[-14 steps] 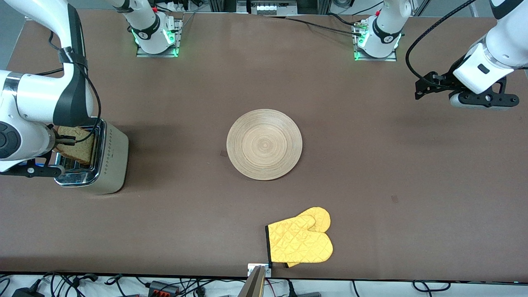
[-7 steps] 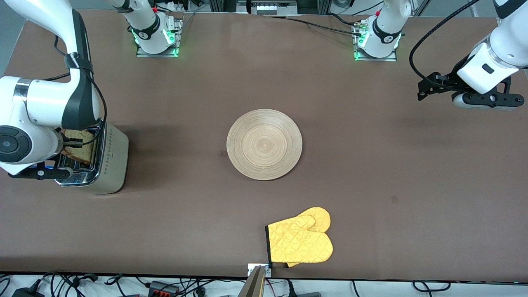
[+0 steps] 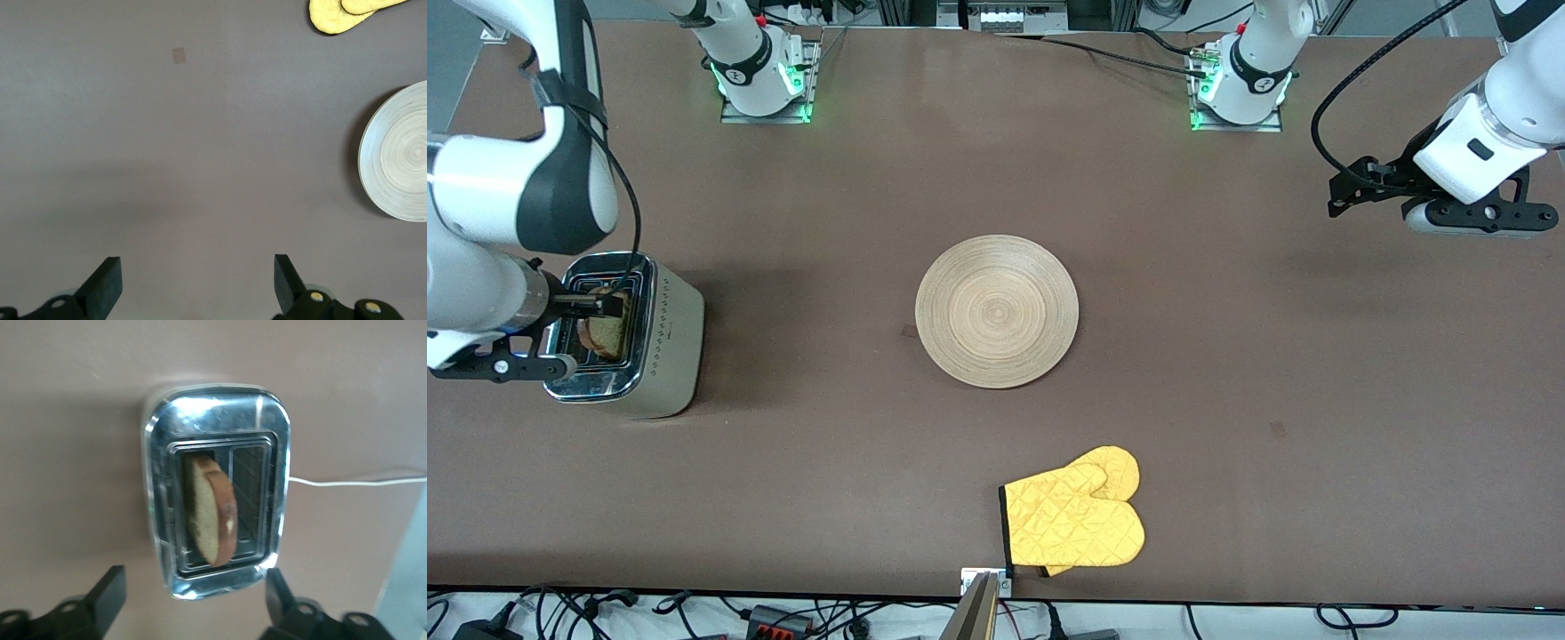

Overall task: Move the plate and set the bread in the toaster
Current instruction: 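Lower the bread into the toaster slot and open the right gripper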

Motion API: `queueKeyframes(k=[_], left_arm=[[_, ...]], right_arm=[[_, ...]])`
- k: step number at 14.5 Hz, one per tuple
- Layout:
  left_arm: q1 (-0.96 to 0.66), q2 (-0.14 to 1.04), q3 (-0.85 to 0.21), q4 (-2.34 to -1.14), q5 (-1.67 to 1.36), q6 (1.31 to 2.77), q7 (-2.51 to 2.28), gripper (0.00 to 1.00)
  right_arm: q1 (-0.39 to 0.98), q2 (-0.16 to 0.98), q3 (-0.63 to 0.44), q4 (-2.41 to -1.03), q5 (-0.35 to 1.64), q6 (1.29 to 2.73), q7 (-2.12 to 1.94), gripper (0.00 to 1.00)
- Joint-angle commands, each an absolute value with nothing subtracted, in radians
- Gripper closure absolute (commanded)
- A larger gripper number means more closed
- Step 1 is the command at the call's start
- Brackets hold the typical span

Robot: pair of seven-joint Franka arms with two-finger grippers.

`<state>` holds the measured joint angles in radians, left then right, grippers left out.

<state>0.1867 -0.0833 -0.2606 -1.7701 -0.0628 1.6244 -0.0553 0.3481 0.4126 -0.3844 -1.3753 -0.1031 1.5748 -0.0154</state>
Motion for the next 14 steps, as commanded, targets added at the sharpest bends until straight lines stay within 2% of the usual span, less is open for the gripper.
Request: queueKeyframes(k=[1,3,10,11,14], left_arm=[[0.192,-0.074,-0.265,-1.746,-0.043,1.611,-0.057,0.00],[0.193,-0.074,-0.265,-1.747,-0.043,1.611,-0.057,0.00],[0.193,-0.072,-0.264,-1.746,-0.043,1.611,-0.057,0.00],[0.193,-0.072,-0.265,-1.746,-0.043,1.611,-0.057,0.00],[0.193,-0.072,-0.265,-1.747,-0.043,1.611,-0.057,0.00]], right_arm=[[0.345,0.373,-0.396,-1.318,0.016,1.565,-0.028,0.00],[0.338,0.342,-0.399,-1.318,0.115,1.552,-0.032,0.00],[0.327,0.330,-0.380,-1.272,0.136,1.517,-0.022,0.00],[0.290,0.327,-0.358,-1.272,0.143,1.525,-0.017,0.00],[0.089,0.308,-0.154,-1.275,0.127,1.575,-0.008,0.00]])
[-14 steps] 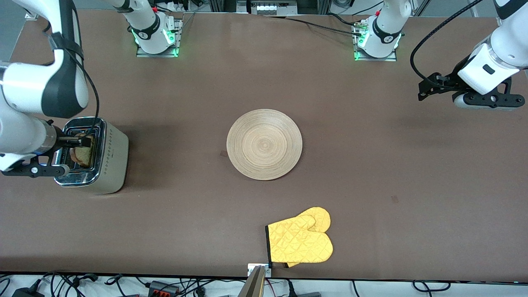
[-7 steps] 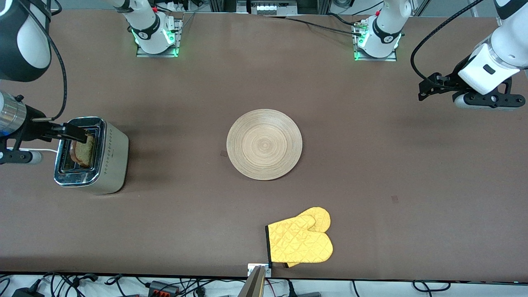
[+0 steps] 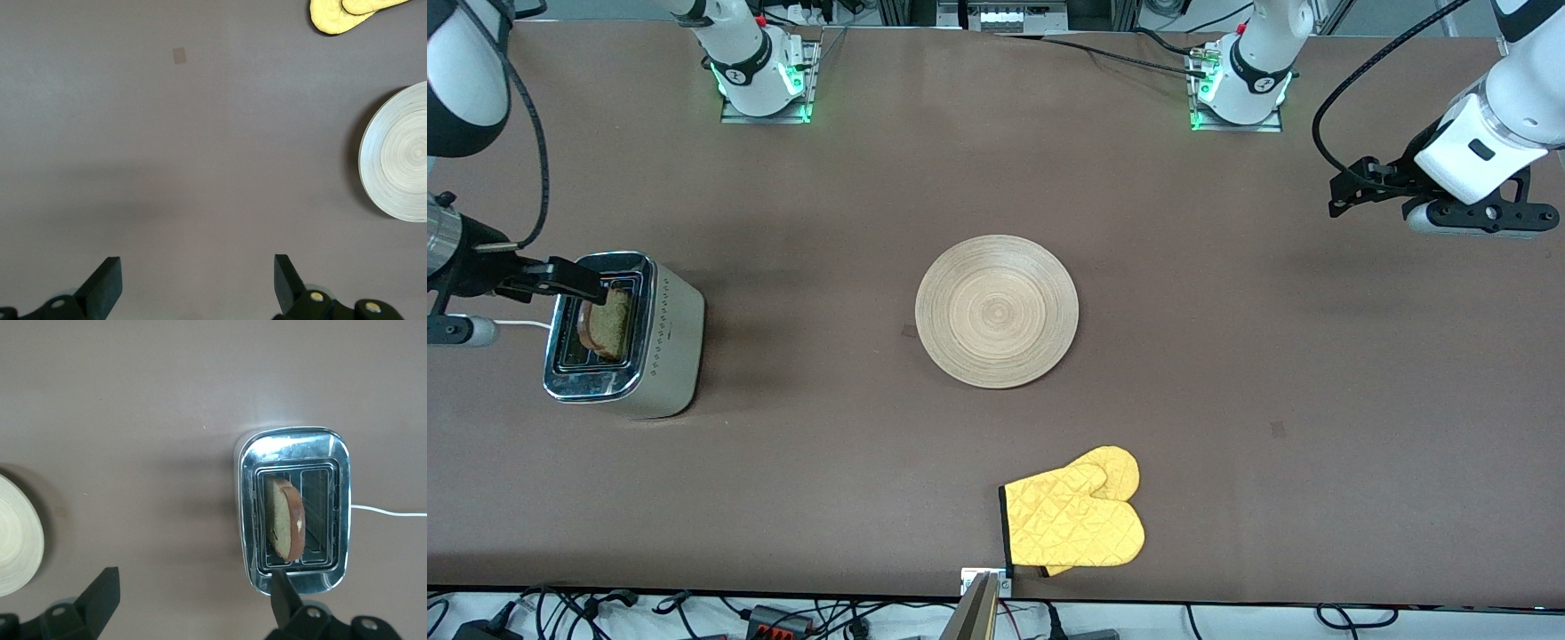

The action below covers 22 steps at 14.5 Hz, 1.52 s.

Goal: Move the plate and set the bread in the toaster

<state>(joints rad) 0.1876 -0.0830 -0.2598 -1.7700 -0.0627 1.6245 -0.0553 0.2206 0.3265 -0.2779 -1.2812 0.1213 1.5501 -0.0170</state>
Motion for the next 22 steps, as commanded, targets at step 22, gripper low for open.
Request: queueKeyframes(k=[22], left_arm=[[0.193,-0.066,-0.265,-1.749,0.015,1.611,-0.058,0.00]], right_arm=[[-0.018,-0.100,-0.020,-1.815,-0.015,1.723,-0.023,0.00]])
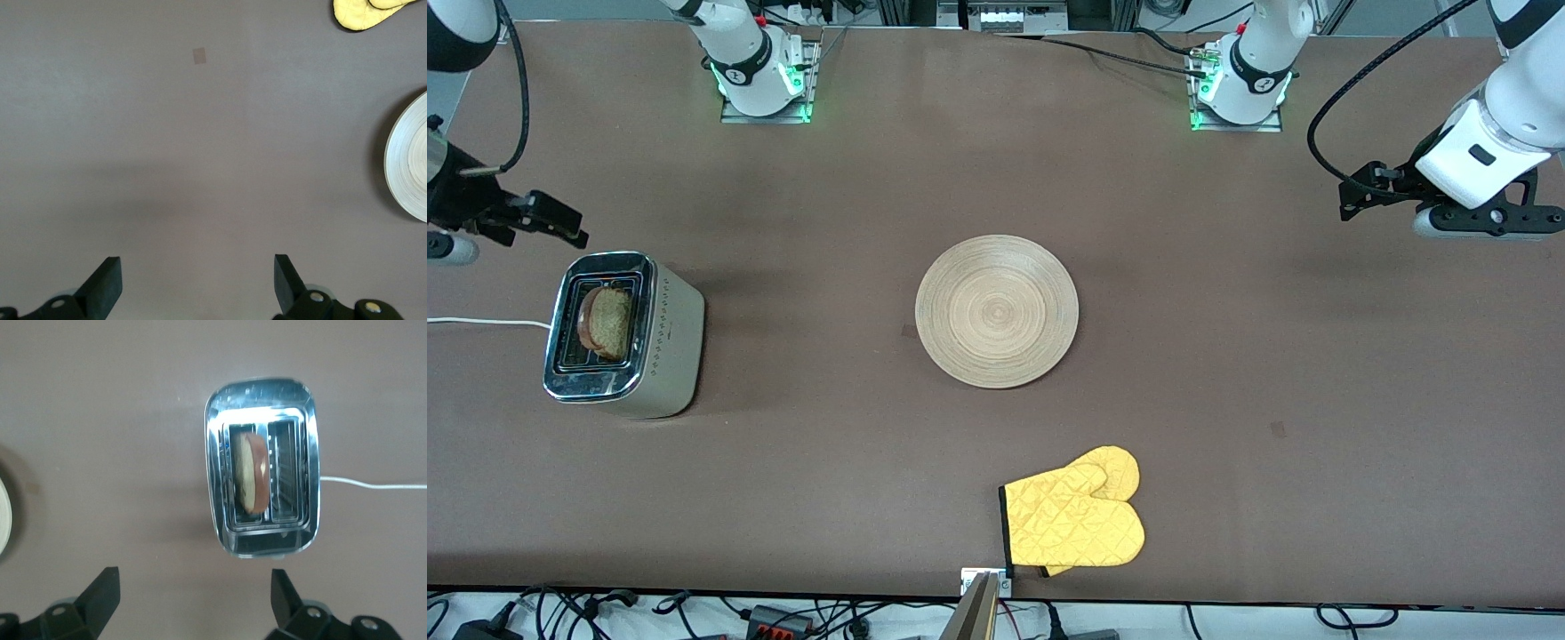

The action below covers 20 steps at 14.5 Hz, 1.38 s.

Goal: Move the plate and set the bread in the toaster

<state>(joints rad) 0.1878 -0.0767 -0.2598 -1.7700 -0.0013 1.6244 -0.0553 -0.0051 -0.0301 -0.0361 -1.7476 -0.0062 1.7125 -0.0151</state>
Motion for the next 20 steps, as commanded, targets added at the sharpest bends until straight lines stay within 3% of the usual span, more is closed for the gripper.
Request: queueKeyframes(k=[1,20], left_arm=[[0.193,-0.066,-0.265,-1.747,0.015,1.611,-0.058,0.00],[0.193,-0.064,-0.265,-1.747,0.015,1.609,-0.058,0.00]], right_arm=[[-0.018,-0.100,-0.018,-1.815,-0.015,1.709,-0.025,0.00],[-0.018,-0.097,-0.021,-1.810,-0.002,1.701,-0.035,0.00]])
